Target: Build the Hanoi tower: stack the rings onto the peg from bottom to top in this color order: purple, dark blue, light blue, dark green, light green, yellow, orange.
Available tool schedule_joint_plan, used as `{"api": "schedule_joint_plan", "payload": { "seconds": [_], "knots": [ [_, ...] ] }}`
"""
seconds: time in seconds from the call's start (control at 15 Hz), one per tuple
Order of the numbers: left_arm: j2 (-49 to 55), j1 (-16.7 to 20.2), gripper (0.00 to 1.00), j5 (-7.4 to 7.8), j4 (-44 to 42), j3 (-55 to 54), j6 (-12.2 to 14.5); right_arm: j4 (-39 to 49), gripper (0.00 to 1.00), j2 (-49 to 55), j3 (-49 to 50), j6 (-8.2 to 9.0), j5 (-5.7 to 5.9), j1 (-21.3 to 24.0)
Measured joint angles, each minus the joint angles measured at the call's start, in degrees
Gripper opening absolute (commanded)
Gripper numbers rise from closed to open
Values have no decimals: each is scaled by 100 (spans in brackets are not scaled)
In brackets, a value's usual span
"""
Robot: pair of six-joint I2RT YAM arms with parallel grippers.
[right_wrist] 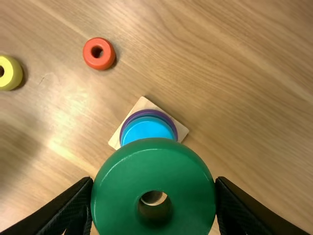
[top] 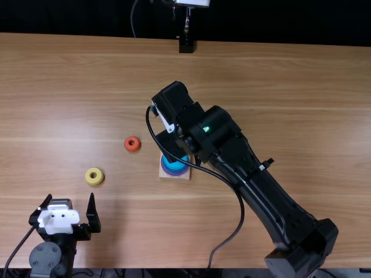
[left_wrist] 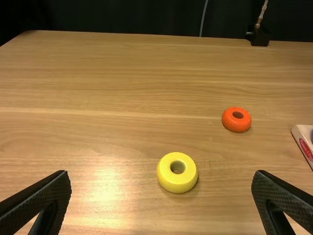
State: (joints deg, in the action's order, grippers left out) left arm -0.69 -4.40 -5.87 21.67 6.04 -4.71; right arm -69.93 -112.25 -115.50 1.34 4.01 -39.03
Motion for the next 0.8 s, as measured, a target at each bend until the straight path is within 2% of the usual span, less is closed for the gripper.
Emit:
{"api": "schedule_joint_plan", "payload": {
  "seconds": [0.8],
  "knots": [
    [2,0,100,0,0,0,-2,-61,0,0,0,4,4,-85]
  ]
}}
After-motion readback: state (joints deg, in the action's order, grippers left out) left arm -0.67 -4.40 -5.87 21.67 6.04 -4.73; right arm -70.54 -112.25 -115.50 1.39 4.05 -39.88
